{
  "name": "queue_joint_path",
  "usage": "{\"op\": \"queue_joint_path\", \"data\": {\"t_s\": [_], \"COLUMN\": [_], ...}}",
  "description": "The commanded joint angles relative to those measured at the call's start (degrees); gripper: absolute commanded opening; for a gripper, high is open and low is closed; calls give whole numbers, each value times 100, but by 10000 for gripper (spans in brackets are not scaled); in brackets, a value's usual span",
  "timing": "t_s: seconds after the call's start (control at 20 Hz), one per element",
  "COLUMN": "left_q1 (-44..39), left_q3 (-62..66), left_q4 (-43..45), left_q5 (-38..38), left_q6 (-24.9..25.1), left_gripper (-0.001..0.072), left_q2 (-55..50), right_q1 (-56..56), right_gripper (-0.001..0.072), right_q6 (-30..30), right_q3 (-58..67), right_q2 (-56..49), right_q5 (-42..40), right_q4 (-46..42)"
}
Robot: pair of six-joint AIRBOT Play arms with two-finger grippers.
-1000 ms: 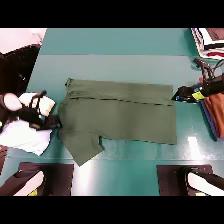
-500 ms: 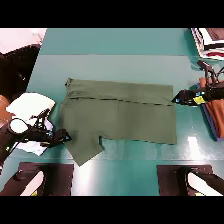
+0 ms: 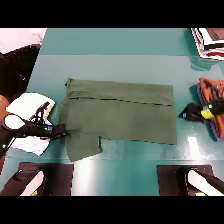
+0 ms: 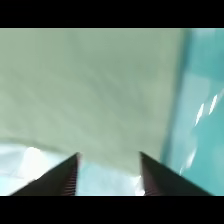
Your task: Fold the shirts.
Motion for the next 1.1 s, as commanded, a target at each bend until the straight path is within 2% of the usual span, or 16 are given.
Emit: {"op": "queue_joint_path", "data": {"t_s": [0.0,0.2,0.4,0.5,0.6,0.65,0.7,0.8,0.85,1.05], "left_q1": [0,0,0,-2,0,0,0,0,0,-2], "left_q3": [420,463,463,463,463,463,463,470,501,610], "left_q4": [-52,-66,-63,-63,-63,-63,-57,20,140,470], "left_q5": [-140,-131,-35,20,15,-13,-44,-136,-245,-907], "left_q6": [173,173,168,168,168,170,175,216,210,31], "left_gripper": [29,29,29,29,29,29,28,28,27,25], "left_q2": [9,9,9,9,9,9,9,9,9,562], "right_q1": [-835,-962,-946,-848,-494,-269,-39,229,313,382], "right_gripper": [489,486,481,423,409,328,210,56,14,13], "right_q6": [4,4,2,-2,-2,-2,0,0,0,2], "right_q3": [-1121,-1971,-2181,-2175,-2173,-2173,-2173,-2151,-2092,-1486], "right_q2": [9,7,7,7,7,7,9,9,9,111], "right_q5": [170,-420,-553,-654,-916,-1071,-1259,-1456,-1423,-409], "right_q4": [-68,-17,-4,-22,-17,-22,-26,-24,-31,-540]}}
